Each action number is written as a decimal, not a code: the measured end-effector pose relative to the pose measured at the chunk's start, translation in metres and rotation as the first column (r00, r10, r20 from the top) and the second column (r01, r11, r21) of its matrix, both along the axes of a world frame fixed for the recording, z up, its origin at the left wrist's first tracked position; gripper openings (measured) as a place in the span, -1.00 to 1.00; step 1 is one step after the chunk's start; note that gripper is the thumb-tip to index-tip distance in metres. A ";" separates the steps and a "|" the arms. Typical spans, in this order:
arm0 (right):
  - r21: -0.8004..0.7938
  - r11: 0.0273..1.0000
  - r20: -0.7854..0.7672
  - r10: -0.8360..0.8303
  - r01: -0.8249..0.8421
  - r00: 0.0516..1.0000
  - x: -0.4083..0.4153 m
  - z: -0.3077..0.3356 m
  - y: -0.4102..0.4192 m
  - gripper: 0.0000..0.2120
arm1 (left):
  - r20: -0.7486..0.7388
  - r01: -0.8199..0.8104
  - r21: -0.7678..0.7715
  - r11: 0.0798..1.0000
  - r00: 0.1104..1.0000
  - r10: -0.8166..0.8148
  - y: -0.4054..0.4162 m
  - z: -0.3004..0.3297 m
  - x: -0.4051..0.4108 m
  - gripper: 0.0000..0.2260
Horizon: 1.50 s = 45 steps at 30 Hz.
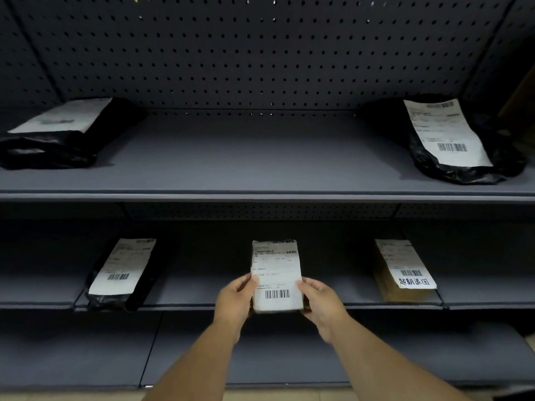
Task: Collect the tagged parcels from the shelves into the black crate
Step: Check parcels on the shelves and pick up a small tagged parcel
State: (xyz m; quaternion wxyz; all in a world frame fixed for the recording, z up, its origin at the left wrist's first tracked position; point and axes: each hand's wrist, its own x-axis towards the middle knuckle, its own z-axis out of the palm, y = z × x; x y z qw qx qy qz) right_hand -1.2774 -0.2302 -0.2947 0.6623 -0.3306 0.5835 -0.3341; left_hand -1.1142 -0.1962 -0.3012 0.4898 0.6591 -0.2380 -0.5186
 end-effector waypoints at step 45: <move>-0.069 0.982 -0.723 0.072 -0.175 0.687 -0.026 -0.009 -0.074 -0.69 | 0.689 0.058 0.166 0.984 0.708 -0.158 -0.088 -0.001 -0.017 -0.73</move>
